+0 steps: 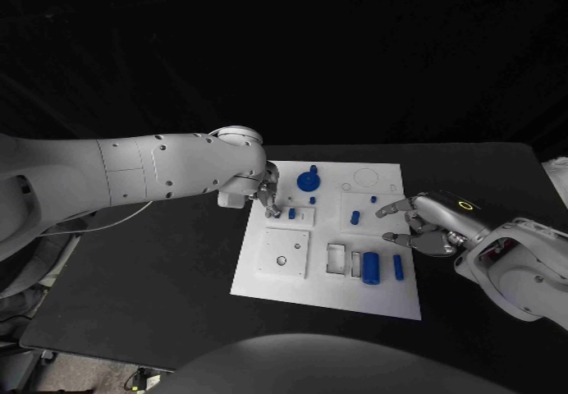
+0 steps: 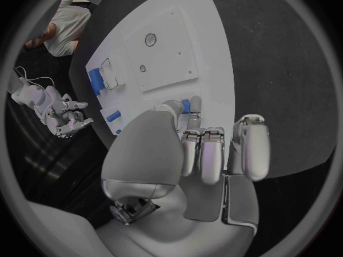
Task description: Assemble the parts on the task board
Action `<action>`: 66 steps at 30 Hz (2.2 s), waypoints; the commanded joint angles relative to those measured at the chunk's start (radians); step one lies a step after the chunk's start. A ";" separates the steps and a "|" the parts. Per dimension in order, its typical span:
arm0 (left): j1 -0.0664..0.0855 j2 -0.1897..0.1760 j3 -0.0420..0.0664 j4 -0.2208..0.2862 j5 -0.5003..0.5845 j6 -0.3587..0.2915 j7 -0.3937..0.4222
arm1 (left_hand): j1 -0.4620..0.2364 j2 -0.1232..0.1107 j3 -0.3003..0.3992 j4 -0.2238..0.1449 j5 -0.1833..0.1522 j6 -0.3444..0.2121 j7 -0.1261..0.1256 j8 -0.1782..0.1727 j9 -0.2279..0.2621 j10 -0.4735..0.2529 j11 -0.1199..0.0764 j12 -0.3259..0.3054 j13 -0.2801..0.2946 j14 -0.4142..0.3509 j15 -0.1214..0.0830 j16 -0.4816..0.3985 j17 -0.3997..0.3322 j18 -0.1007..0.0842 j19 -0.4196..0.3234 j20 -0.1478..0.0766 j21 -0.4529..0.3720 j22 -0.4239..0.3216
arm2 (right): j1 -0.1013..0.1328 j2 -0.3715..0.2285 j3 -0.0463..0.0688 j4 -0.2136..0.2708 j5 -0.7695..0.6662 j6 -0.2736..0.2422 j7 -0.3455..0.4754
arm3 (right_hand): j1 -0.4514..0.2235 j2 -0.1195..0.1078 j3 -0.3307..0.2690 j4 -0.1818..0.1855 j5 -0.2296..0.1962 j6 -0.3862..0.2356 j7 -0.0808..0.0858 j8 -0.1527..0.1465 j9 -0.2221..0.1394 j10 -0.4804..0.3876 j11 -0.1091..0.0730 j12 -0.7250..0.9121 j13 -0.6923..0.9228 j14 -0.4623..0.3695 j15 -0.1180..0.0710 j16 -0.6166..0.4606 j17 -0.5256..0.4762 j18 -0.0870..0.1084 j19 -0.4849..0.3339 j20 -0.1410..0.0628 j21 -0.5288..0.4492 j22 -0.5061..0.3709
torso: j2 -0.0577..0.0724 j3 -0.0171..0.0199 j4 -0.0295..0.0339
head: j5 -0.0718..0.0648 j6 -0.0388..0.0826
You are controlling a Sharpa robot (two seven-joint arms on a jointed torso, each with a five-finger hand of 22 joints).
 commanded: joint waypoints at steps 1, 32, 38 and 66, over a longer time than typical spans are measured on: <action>-0.008 0.002 -0.003 0.008 0.003 0.014 -0.101 | 0.005 0.002 0.069 -0.062 0.007 0.073 -0.068 0.004 0.002 0.095 -0.005 -0.004 0.254 0.106 -0.004 0.002 0.263 0.018 -0.008 -0.001 -0.005 0.209 | -0.002 -0.001 0.000 0.000 -0.004 0.021 -0.008 | 0.006 0.008 0.008 0.000 0.006 0.008 0.001 0.004 0.002 0.006 0.006 -0.007 0.127 0.106 0.000 0.003 0.263 0.012 -0.006 0.001 -0.005 0.145 | 0.000 0.0003 -0.0010 | 0.000 0.000; -0.008 0.002 -0.003 0.007 0.024 0.010 -0.132 | -0.015 0.002 0.097 -0.077 -0.003 0.076 -0.069 0.006 0.017 0.089 -0.006 -0.011 0.248 0.106 -0.003 0.002 0.263 0.021 -0.019 -0.001 -0.019 0.204 | -0.004 -0.002 0.000 0.001 -0.014 0.036 -0.029 | 0.021 0.011 0.016 -0.006 0.012 0.015 0.002 0.004 0.004 -0.002 0.009 -0.014 0.119 0.103 0.003 -0.001 0.259 0.015 -0.017 0.004 -0.021 0.141 | 0.000 0.0013 -0.0041 | 0.005 0.000; -0.009 0.007 -0.003 0.004 0.034 0.017 -0.135 | -0.052 0.006 0.149 -0.107 -0.051 0.067 -0.068 0.014 0.051 0.087 -0.007 -0.013 0.246 0.106 -0.003 0.002 0.263 0.022 -0.020 -0.001 -0.023 0.204 | -0.004 -0.002 0.000 0.000 -0.014 0.038 -0.030 | 0.022 0.012 0.017 -0.006 0.013 0.016 0.003 0.004 0.004 -0.002 0.009 -0.015 0.119 0.102 0.004 -0.001 0.258 0.016 -0.018 0.004 -0.023 0.140 | -0.001 0.0017 -0.0042 | 0.007 0.000; -0.010 0.025 -0.003 -0.013 0.044 0.058 -0.146 | -0.092 0.004 0.181 -0.127 -0.060 0.060 -0.070 0.028 0.086 0.075 -0.007 -0.025 0.235 0.106 -0.004 0.002 0.263 0.027 -0.033 0.000 -0.043 0.197 | -0.006 -0.003 -0.001 -0.002 -0.014 0.043 -0.030 | 0.025 0.014 0.019 -0.008 0.016 0.017 0.003 0.004 0.004 -0.003 0.010 -0.015 0.118 0.101 0.004 -0.002 0.257 0.016 -0.019 0.004 -0.025 0.140 | 0.000 0.0022 -0.0057 | 0.012 0.000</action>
